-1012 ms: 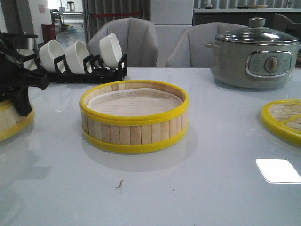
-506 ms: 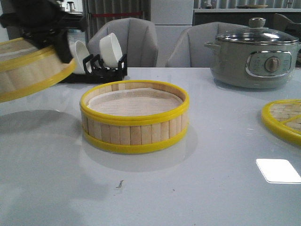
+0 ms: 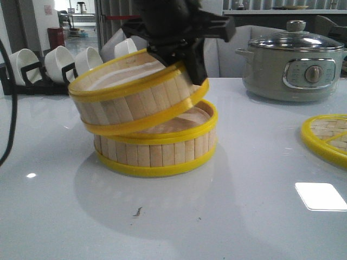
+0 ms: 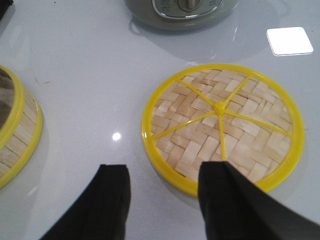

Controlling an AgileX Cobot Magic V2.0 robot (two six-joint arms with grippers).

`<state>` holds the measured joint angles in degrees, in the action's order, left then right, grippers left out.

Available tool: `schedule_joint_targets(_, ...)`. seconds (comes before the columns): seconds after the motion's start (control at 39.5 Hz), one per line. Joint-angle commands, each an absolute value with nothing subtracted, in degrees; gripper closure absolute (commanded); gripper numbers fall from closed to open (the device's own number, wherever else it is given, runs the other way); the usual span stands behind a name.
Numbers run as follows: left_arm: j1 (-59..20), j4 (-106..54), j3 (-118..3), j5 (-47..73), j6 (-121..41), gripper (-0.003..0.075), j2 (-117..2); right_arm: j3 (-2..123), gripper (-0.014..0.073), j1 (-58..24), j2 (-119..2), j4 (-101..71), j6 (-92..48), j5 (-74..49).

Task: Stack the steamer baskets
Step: 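Lift the basket with the left gripper and lower it onto the middle basket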

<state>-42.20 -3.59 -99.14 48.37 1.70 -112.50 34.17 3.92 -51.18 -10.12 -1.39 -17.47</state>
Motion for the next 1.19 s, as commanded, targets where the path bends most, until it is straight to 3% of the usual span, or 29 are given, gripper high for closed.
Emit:
schedule_joint_targets(0.0, -43.75, -2.85, -101.38, 42.51, 1.27, 0.0633, -109.98, 36.42, 0.0160, 3.97, -50.89, -10.14, -1.57, -14.06)
schedule_joint_targets(1.16, -44.60, -3.11, -102.54, 36.75, 0.90, 0.0633, -113.62, 36.42, 0.0160, 3.97, -50.89, -10.14, -1.57, -14.62)
